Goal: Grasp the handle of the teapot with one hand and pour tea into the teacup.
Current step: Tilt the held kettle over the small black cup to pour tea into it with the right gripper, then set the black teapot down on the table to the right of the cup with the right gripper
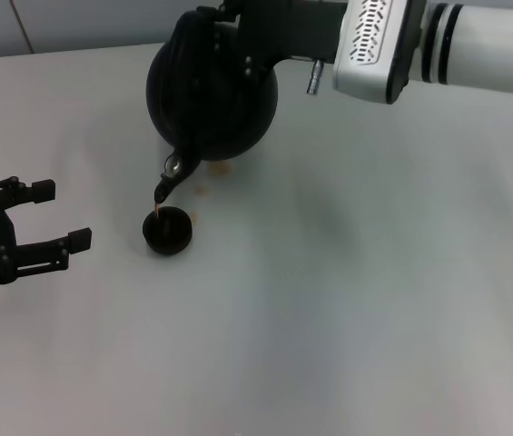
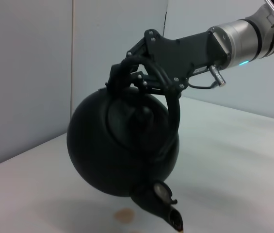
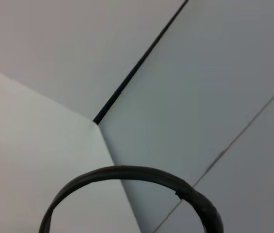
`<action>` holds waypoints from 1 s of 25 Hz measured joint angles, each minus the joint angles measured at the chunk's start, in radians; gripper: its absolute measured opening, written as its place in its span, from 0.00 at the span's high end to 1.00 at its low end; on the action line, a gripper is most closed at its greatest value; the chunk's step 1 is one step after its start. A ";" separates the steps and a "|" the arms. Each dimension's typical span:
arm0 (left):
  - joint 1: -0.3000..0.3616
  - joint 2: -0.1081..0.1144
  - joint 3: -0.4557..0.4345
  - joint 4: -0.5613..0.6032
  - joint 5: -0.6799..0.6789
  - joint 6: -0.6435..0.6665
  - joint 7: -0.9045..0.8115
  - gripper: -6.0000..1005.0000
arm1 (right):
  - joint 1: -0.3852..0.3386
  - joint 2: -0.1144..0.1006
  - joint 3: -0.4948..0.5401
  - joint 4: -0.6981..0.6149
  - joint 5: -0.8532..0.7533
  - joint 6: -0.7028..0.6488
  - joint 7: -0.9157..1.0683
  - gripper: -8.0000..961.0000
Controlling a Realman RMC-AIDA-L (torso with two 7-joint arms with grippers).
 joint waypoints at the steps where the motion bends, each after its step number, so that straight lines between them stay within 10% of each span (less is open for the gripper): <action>1: 0.000 0.000 0.000 0.000 0.000 0.000 0.000 0.14 | 0.000 0.000 0.000 0.000 0.000 0.000 0.000 0.91; 25: 0.006 0.000 -0.051 -0.007 -0.006 -0.013 0.010 0.14 | -0.244 -0.007 0.016 0.025 0.378 -0.051 0.234 0.88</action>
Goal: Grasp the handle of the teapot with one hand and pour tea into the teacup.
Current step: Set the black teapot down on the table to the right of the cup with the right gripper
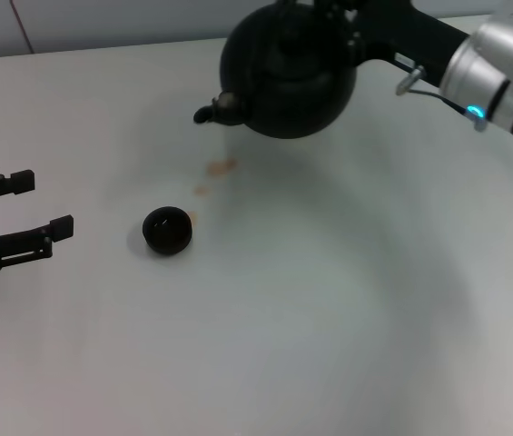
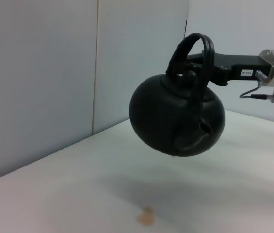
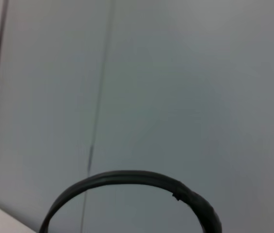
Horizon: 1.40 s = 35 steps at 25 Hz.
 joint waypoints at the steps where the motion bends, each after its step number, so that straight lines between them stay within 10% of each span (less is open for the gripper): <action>1: 0.000 0.000 0.000 0.000 0.000 0.000 0.000 0.14 | 0.000 0.000 0.000 0.000 0.000 0.000 0.000 0.87; 35: 0.000 -0.003 0.000 -0.006 0.000 0.005 0.052 0.14 | -0.088 -0.001 0.048 0.089 0.008 0.147 0.154 0.82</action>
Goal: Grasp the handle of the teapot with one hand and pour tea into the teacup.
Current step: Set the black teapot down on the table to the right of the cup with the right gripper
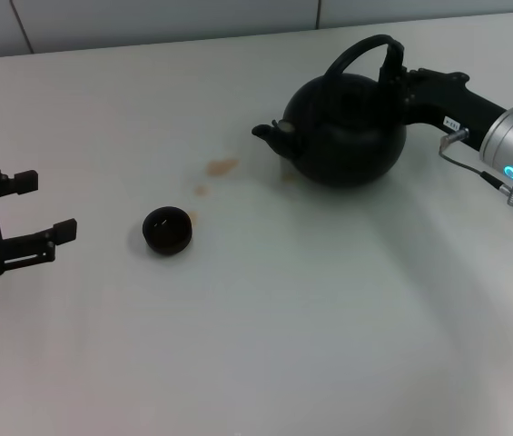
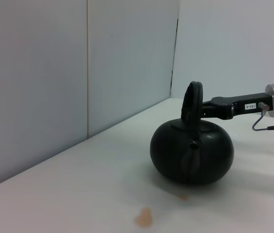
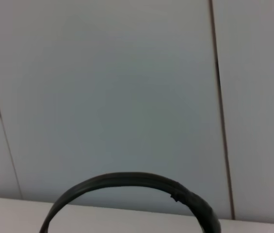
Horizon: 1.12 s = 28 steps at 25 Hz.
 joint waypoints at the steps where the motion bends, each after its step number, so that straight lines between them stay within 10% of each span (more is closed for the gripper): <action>1: 0.000 0.000 0.000 -0.001 0.000 0.000 0.000 0.14 | 0.000 0.000 -0.001 0.000 0.000 0.008 0.000 0.82; 28: -0.008 0.000 0.000 -0.009 -0.001 0.002 -0.001 0.14 | 0.003 -0.002 -0.010 -0.026 -0.007 0.020 0.062 0.73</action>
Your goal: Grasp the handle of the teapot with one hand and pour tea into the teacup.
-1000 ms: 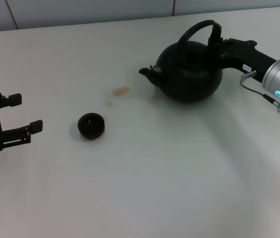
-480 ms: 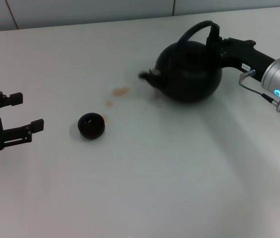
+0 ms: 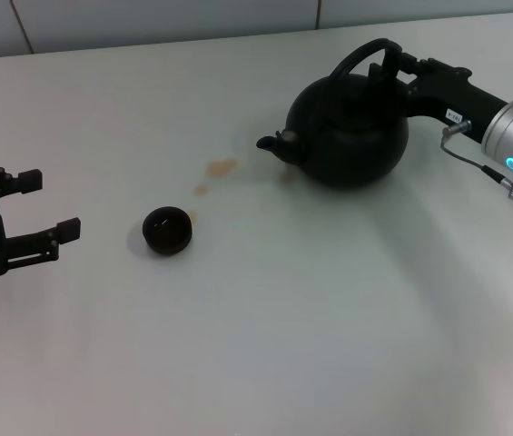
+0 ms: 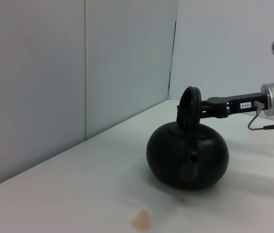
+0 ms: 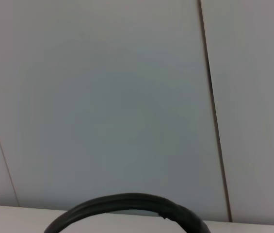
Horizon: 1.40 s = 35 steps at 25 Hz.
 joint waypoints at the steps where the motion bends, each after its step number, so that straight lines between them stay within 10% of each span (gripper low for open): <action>1: 0.000 0.000 0.000 0.000 0.000 0.000 0.000 0.14 | 0.000 0.000 0.000 0.000 0.000 0.000 0.000 0.68; 7: 0.000 0.000 0.000 0.000 -0.001 -0.001 0.000 0.14 | -0.002 0.000 0.001 -0.002 0.001 -0.003 -0.002 0.34; 35: 0.000 -0.002 0.006 -0.038 -0.044 -0.004 0.002 0.14 | -0.210 0.000 0.045 -0.031 -0.001 -0.398 -0.169 0.33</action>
